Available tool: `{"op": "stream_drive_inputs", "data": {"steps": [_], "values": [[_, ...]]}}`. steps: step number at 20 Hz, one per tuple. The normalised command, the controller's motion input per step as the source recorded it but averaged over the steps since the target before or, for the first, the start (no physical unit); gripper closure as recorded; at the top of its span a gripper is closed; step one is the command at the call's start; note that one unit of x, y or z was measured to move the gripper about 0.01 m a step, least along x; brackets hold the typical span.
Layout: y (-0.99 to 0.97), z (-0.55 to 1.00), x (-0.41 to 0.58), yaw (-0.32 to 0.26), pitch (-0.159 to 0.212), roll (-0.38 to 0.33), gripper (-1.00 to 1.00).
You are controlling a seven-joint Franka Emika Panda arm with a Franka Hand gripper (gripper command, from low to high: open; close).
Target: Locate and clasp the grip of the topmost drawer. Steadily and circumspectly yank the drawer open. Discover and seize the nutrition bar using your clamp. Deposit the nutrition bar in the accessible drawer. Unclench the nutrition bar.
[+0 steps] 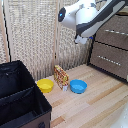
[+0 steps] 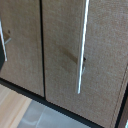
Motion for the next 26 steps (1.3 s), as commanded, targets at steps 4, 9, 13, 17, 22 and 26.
{"op": "stream_drive_inputs", "data": {"steps": [4, 9, 13, 17, 22, 26], "values": [[-0.44, -0.05, -0.317, 0.099, -0.01, -0.25, -1.0], [-0.54, -0.19, -0.121, 0.132, 0.0, -0.214, -1.0], [-0.61, -0.24, -0.014, 0.155, 0.0, -0.152, -1.0], [-0.63, -0.05, -0.014, 0.196, 0.0, -0.03, -1.0], [-0.62, 0.06, -0.097, 0.175, 0.0, -0.035, -1.0], [-0.58, 0.18, -0.08, 0.189, 0.0, -0.005, 1.0]]}}
